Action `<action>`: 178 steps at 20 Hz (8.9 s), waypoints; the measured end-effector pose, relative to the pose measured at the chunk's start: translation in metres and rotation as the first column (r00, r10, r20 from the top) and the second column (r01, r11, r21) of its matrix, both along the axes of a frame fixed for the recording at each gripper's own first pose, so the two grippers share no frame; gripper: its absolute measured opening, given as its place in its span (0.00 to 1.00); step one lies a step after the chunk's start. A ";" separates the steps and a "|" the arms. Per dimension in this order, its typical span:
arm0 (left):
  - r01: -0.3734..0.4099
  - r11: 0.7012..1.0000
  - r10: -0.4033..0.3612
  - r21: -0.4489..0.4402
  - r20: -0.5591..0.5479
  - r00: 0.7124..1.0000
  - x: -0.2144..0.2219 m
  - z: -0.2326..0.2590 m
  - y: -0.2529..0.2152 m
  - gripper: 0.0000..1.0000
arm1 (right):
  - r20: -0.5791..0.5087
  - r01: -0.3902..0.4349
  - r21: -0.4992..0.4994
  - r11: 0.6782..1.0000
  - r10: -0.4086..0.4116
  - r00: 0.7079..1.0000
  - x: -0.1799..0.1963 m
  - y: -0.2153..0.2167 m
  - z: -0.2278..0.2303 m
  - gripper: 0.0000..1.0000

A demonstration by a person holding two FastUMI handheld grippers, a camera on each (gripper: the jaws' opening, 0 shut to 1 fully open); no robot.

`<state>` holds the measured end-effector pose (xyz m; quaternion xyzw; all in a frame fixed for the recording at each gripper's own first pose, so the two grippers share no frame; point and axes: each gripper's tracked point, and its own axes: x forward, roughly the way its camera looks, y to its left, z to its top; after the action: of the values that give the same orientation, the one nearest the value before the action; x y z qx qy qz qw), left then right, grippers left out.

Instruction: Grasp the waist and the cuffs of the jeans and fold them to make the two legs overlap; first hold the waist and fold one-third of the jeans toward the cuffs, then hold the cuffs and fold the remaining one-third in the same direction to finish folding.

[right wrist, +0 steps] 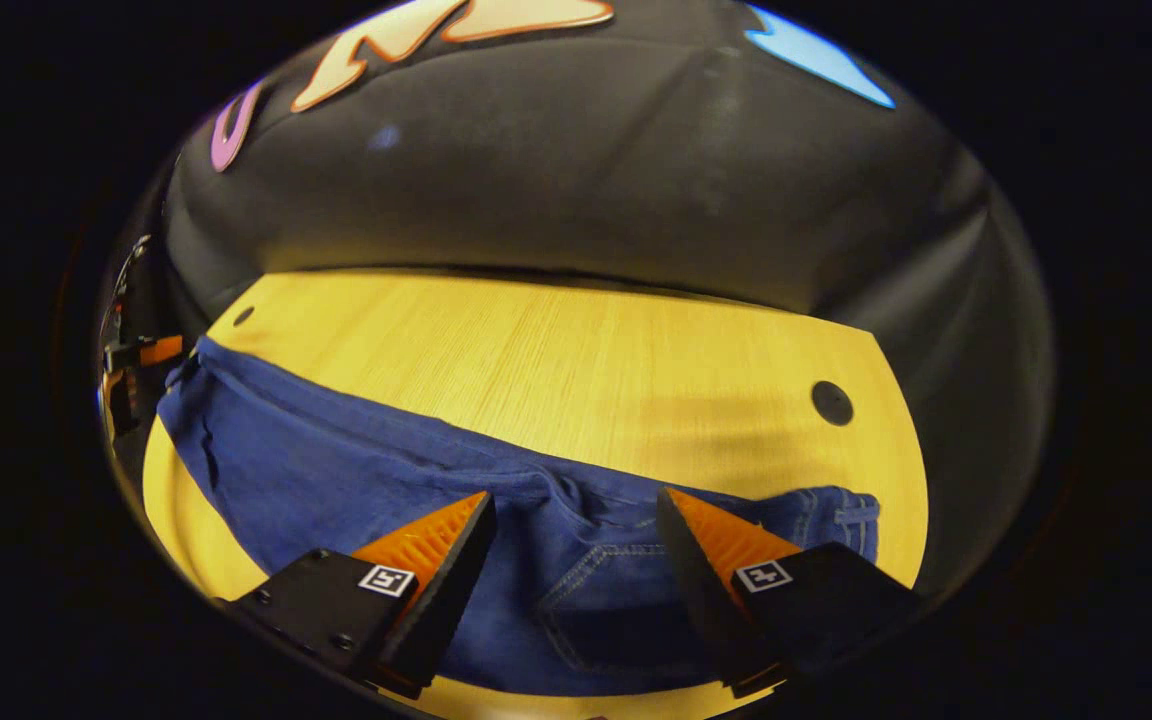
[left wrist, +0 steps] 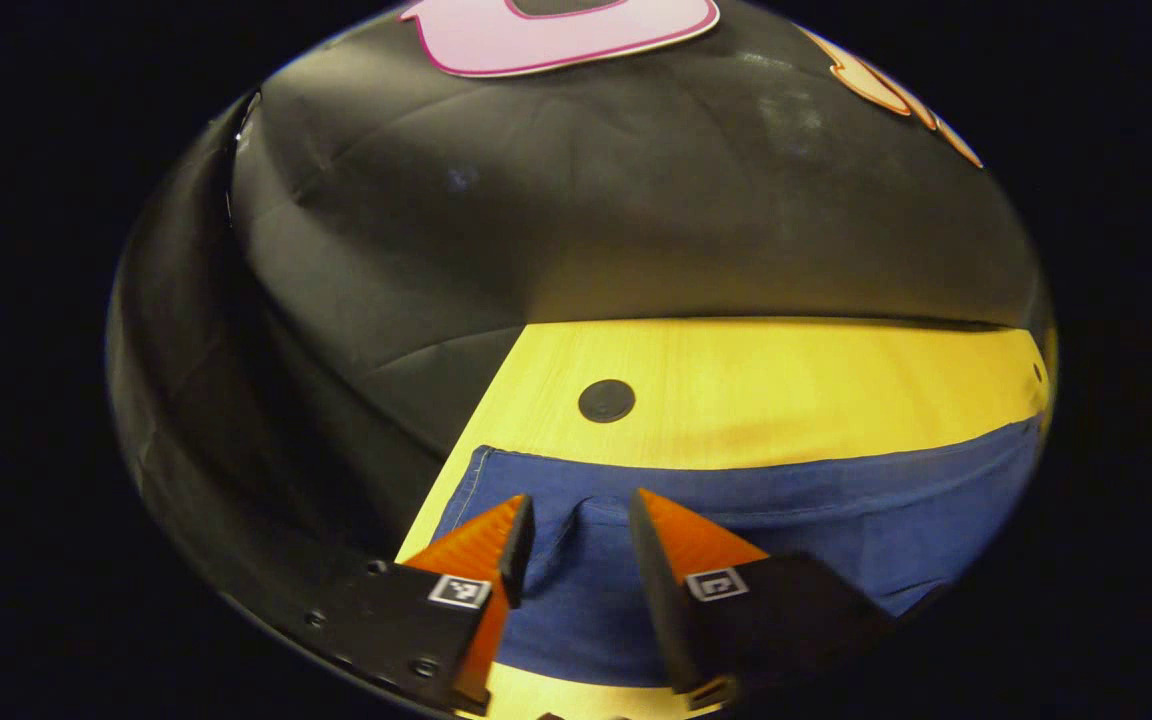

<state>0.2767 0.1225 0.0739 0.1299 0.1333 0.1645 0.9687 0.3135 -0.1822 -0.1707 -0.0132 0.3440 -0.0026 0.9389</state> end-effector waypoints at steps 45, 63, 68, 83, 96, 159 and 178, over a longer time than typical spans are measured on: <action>0.000 0.994 0.012 -0.109 0.101 0.995 -0.168 -0.005 -0.030 0.96 | 0.019 0.330 0.189 0.925 -0.340 0.940 -0.084 -0.158 -0.021 0.04; 0.191 0.974 -0.178 -0.120 0.109 0.978 -0.159 0.008 0.007 0.96 | 0.466 -0.308 0.617 0.724 -0.021 0.884 -0.048 0.205 0.205 0.03; 0.208 0.962 -0.189 -0.179 0.116 0.975 -0.151 -0.004 0.024 0.96 | 0.364 -0.324 0.682 0.656 0.080 0.928 -0.020 0.319 0.117 0.03; 0.073 0.960 -0.056 -0.270 0.069 0.996 -0.131 -0.064 0.101 0.99 | 0.112 -0.230 0.603 0.764 0.204 0.973 -0.007 0.396 -0.025 0.00; 0.061 0.967 -0.071 -0.247 -0.034 0.997 -0.077 -0.110 0.123 0.94 | 0.209 -0.246 0.698 0.673 0.137 0.968 -0.015 0.382 0.048 0.94; 0.581 0.813 -0.550 0.032 -0.285 0.785 -0.074 -0.171 -0.404 0.02 | 0.193 -0.050 0.724 0.687 -0.133 0.972 -0.118 0.019 0.084 0.98; 0.575 0.802 -0.566 -0.159 0.100 0.818 -0.204 -0.069 -0.267 0.93 | 0.417 -0.091 0.556 0.826 -0.182 0.890 -0.172 0.151 0.165 0.98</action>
<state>0.0730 -0.1440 0.0053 0.0709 0.0794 -0.1442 0.9838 0.1416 -0.0312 -0.0054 0.2727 0.1014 0.0727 0.9540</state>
